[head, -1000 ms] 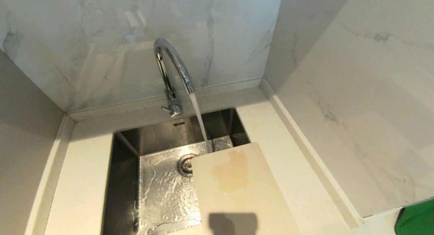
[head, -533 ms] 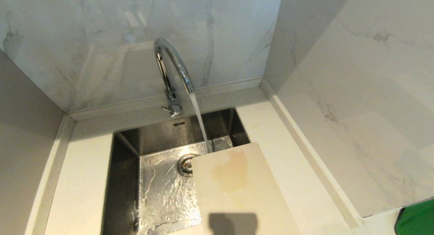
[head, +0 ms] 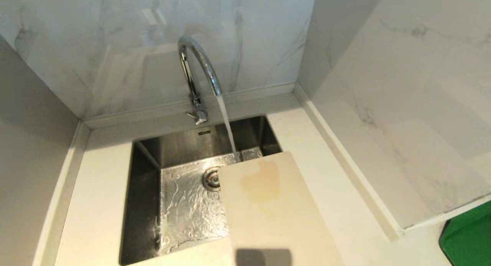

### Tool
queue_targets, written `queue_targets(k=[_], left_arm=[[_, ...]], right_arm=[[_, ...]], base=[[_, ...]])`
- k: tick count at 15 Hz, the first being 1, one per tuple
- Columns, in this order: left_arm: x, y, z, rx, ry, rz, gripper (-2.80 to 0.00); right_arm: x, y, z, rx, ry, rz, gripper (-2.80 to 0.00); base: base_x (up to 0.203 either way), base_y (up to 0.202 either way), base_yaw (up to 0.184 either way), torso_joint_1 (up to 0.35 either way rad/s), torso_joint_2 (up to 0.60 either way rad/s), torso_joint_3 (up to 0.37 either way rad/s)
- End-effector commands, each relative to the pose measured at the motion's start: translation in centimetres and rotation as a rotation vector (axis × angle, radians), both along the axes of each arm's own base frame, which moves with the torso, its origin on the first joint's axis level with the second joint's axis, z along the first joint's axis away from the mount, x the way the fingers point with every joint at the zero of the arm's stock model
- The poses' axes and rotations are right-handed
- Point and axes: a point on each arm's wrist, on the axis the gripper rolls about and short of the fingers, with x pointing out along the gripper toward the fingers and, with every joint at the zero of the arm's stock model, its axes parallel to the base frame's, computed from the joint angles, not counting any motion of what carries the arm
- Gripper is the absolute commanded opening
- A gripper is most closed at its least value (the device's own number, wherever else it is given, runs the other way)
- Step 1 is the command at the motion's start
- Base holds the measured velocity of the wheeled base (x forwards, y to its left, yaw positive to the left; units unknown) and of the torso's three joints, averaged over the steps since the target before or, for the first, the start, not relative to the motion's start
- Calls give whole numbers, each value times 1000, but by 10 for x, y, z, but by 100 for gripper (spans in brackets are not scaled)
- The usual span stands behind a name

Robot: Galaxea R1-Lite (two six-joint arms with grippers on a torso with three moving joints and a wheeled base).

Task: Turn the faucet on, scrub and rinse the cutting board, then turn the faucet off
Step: Pick up the cutting board

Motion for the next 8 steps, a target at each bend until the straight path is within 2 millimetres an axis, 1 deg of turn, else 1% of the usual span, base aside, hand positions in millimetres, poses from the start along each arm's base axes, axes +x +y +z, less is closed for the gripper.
queue_targets(k=[1,8], left_arm=[[0,0,0,0,2,-1,-280],[0,0,0,0,2,0,-280]], right_arm=[[0,0,0,-1,-1,0,-280],[0,0,0,-2,-1,1,-280]], base=[[-196,0,-2,-18,0,5],[-202,0,8,2,0,3]])
